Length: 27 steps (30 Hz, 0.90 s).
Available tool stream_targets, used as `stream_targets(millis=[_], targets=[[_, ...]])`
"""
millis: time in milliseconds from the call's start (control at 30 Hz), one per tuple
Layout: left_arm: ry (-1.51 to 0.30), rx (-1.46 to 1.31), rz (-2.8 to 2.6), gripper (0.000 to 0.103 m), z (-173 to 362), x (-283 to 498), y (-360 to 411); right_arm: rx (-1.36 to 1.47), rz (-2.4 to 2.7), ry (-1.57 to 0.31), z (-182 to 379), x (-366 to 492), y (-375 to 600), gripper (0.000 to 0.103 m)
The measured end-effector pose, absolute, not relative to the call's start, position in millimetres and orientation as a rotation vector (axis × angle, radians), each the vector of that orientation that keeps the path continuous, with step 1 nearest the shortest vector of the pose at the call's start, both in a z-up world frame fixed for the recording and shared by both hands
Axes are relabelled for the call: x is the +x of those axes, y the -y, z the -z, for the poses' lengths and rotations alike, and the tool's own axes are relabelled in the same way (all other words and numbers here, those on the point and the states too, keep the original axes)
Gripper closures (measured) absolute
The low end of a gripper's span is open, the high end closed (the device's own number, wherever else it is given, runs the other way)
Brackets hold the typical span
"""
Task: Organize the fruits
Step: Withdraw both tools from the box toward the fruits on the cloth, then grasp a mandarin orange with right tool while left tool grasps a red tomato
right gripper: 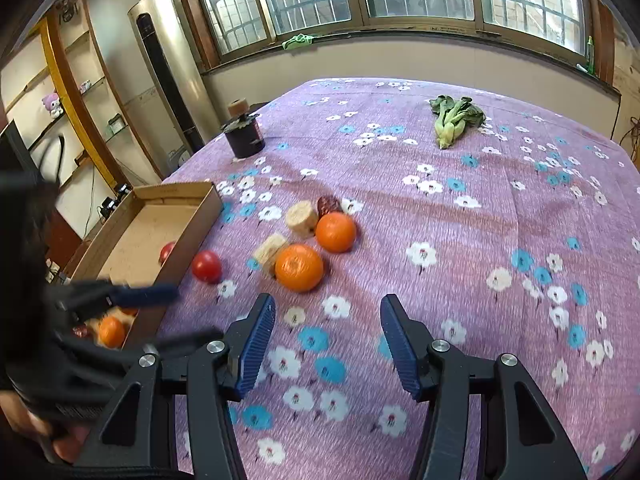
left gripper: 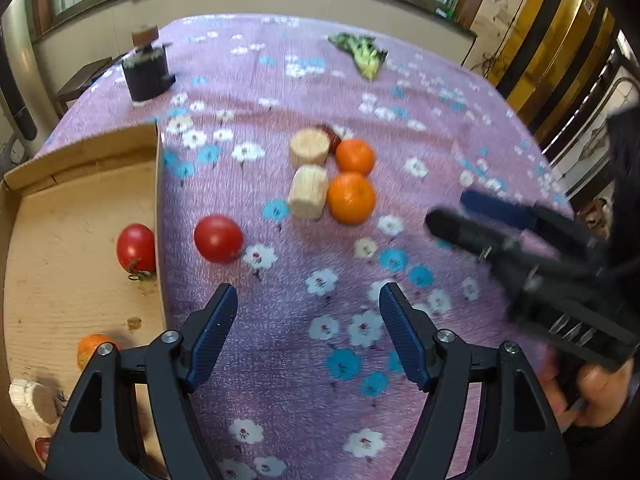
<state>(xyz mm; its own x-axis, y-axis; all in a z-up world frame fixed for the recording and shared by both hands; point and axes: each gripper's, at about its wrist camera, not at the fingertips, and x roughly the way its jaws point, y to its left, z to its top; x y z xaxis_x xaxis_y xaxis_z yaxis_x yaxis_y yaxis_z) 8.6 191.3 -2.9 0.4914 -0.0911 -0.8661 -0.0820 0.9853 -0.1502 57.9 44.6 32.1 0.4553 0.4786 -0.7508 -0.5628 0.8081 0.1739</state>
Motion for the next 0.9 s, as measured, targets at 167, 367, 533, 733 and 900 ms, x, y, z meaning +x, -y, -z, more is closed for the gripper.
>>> stream_targets(millis=[167, 367, 533, 733, 900], targets=[[-1.038, -0.198, -0.051, 0.03, 4.3, 9.5, -211.3, -0.114, -0.649, -0.892, -27.2, 75.7, -55.4, 0.05], [-1.043, -0.191, -0.111, 0.03, 7.5, 18.8, -238.0, -0.121, -0.647, -0.913, -14.9, 100.7, -68.6, 0.053], [-1.08, -0.147, -0.122, 0.03, 14.9, 35.7, -237.8, -0.112, -0.641, -0.934, -5.0, 120.9, -78.4, 0.059], [-1.118, -0.111, -0.123, 0.049, 24.3, 52.0, -227.1, -0.074, -0.662, -0.962, 1.6, 135.8, -86.0, 0.061], [-1.095, -0.11, -0.114, 0.074, 22.1, 53.1, -227.1, -0.062, -0.668, -0.969, 6.0, 139.6, -90.4, 0.065]])
